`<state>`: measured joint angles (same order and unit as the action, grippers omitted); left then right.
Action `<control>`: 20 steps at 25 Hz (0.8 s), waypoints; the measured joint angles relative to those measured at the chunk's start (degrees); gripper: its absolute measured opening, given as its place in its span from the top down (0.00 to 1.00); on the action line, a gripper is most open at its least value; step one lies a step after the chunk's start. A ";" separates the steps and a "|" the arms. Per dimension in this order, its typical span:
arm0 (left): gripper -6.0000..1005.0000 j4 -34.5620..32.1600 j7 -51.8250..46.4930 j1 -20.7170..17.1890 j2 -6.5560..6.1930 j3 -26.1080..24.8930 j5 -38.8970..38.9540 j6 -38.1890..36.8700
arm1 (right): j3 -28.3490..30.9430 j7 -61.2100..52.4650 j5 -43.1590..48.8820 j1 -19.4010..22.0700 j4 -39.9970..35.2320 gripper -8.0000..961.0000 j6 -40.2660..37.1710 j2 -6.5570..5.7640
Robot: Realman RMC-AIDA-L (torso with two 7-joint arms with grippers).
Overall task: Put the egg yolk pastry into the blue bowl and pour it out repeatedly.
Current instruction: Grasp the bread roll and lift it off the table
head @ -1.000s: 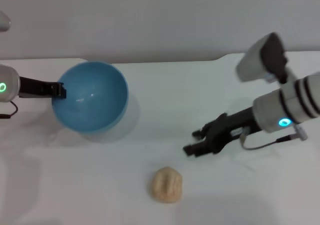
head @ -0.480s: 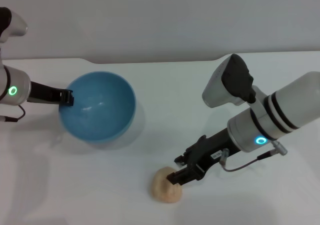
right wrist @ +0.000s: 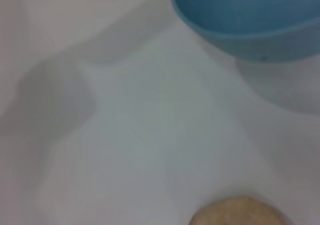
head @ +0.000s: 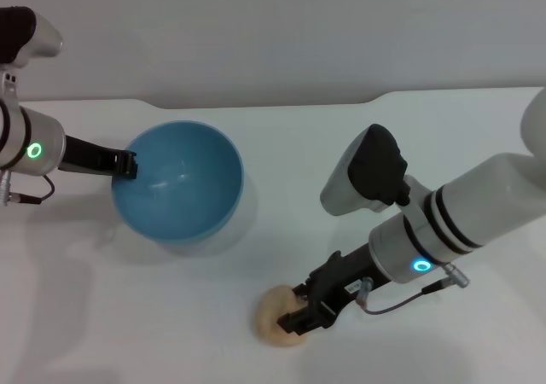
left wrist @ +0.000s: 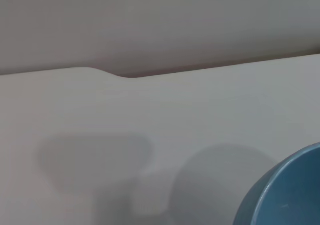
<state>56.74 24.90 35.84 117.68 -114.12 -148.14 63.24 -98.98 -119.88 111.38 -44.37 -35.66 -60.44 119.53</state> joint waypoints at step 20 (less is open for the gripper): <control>0.98 -0.07 -0.12 0.24 0.09 2.12 -0.06 0.43 | -6.83 2.23 -5.71 4.31 -3.01 0.64 9.13 -0.46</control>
<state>56.67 24.78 36.09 117.77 -112.00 -148.20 63.67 -105.81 -117.65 105.67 -40.06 -38.67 -51.30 119.07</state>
